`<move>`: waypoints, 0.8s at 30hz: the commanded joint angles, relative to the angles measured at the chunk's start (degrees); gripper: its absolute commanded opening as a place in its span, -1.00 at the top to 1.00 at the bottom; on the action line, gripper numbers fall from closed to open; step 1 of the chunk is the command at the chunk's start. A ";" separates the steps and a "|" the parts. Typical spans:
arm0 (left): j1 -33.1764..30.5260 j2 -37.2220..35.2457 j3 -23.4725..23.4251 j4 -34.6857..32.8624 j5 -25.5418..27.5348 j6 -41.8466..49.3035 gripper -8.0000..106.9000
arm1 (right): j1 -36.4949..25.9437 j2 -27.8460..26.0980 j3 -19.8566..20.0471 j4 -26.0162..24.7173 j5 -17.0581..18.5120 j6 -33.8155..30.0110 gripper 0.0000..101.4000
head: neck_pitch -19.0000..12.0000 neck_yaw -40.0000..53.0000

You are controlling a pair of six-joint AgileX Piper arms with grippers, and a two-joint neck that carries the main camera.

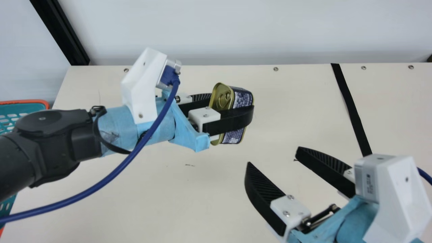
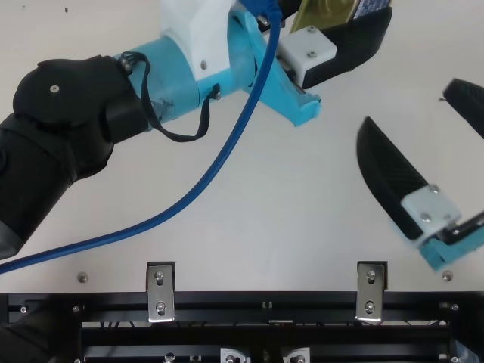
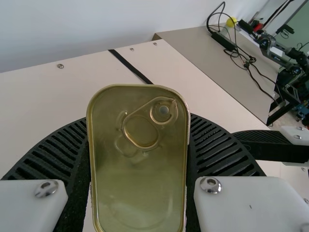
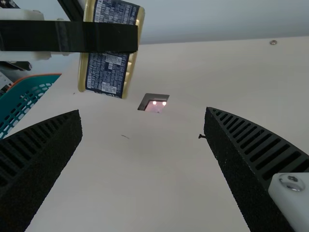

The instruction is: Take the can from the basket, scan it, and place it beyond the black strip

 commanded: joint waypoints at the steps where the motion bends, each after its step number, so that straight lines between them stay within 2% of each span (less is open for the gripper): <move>1: 0.00 0.00 0.00 0.00 0.00 0.00 0.68 | 1.96 2.75 -0.49 -0.23 -2.85 0.51 -1.00 | -0.58 -0.02; 13: 0.00 0.00 0.00 0.00 0.00 0.00 0.68 | 8.19 13.37 -4.18 -1.94 -11.72 2.79 -1.00 | -0.58 -0.02; 24: 0.00 0.00 0.00 0.00 0.00 0.00 0.68 | 8.10 20.16 -5.69 -1.10 -16.98 0.41 -1.00 | -0.58 -0.02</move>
